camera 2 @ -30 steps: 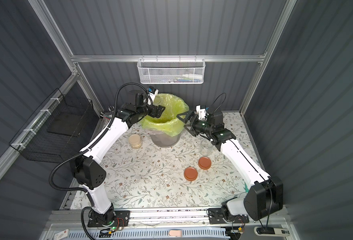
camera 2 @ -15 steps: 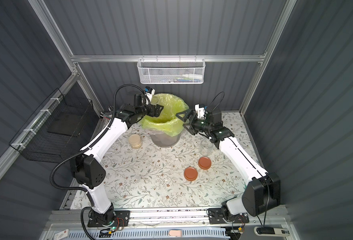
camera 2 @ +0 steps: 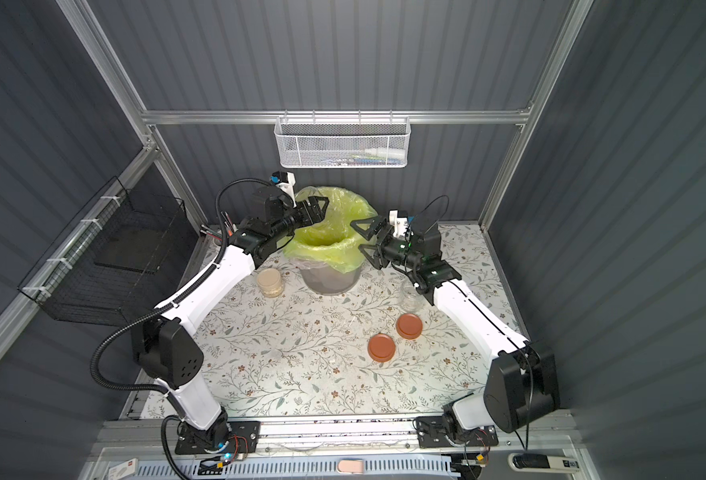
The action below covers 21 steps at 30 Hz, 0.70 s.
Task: Empty expired oatmeal from jars
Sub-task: Pour the expired oatmeal into the trash bin.
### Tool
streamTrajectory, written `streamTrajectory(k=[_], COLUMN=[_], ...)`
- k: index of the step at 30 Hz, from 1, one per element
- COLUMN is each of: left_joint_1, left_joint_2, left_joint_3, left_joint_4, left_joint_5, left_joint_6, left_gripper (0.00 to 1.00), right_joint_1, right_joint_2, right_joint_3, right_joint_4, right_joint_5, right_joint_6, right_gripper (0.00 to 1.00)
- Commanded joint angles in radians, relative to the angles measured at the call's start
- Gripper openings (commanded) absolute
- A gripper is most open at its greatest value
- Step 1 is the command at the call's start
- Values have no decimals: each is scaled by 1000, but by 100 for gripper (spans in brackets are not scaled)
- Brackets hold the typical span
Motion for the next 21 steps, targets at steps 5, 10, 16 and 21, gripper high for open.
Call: streamTrajectory(k=[5,10,16,21], left_joint_1=[-12,-25,-43,-68], left_joint_2=[-110,-139,-169,-181], left_joint_3=[-111,-143,-193,-226], left_joint_4=[301,339,377,419], left_joint_5=[-80,-116,-184,-234], left_joint_6=[-385,-513,-639,-703], left_gripper=[43,41,42,40], right_joint_1=[80,133,167,201], right_joint_2=[47,75,119,160], right_joint_3=[-19,21,34,103], right_joint_4=[318,301,359,313], right_joint_5=[141,220,317,352], right_joint_6=[207,157,125,112], right_gripper=[99,99,99,99])
